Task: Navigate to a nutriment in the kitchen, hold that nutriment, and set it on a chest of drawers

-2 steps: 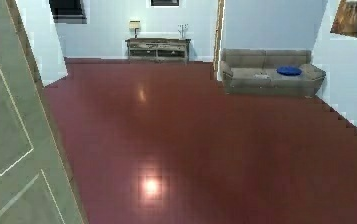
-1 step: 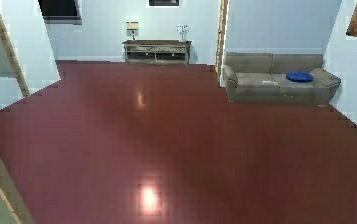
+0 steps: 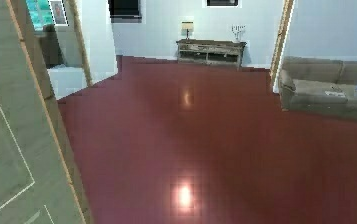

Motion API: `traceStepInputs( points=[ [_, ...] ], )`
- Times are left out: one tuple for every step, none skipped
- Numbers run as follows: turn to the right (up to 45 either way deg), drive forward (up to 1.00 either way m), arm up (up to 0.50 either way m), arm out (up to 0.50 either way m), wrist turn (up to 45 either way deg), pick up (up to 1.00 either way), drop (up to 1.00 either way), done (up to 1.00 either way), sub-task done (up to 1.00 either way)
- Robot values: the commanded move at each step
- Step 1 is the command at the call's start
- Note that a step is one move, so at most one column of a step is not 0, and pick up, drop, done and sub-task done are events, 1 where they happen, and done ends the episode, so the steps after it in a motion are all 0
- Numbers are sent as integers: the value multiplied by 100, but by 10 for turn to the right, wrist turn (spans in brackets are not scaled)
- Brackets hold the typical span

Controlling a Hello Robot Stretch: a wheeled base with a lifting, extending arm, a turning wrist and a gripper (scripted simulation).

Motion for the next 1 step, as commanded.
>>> traceStepInputs(
  points=[
    [0,100,0,0,0,0,0,0,0]
  ],
)
